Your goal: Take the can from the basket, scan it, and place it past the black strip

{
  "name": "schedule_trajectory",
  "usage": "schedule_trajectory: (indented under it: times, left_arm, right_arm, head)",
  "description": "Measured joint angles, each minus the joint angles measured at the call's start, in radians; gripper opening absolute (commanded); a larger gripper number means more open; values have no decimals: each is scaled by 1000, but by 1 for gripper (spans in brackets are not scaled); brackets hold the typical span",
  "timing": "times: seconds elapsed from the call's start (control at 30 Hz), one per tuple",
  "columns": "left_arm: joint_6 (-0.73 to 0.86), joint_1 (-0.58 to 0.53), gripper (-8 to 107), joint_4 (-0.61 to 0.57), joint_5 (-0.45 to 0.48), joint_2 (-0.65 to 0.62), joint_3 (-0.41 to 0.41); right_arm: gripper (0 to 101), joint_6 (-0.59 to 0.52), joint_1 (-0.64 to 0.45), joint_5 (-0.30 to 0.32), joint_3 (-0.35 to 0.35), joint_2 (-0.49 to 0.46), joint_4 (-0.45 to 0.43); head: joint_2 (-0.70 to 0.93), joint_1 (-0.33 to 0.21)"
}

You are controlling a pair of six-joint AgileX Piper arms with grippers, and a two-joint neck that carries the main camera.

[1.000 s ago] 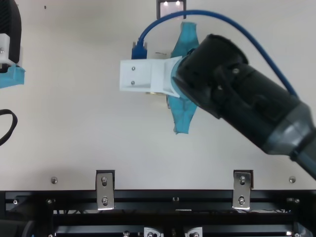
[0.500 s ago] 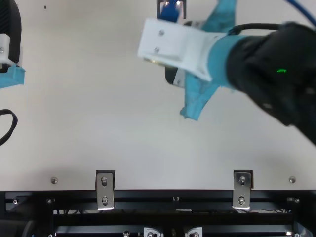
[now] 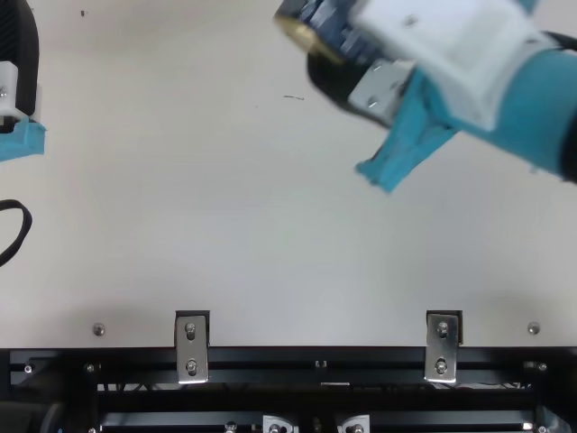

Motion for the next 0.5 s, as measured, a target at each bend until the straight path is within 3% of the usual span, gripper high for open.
schedule_trajectory:
  times: [0.27,0.5]
  left_arm:
    - [0,0,90,0,0,0,0]
    - [0,0,90,0,0,0,0]
  right_arm:
    - [0,64,-108,-121,100,-98,-73]
    - [0,98,-223,-165,174,-163,-134]
  head:
    - [-102,0]
    - [-235,0]
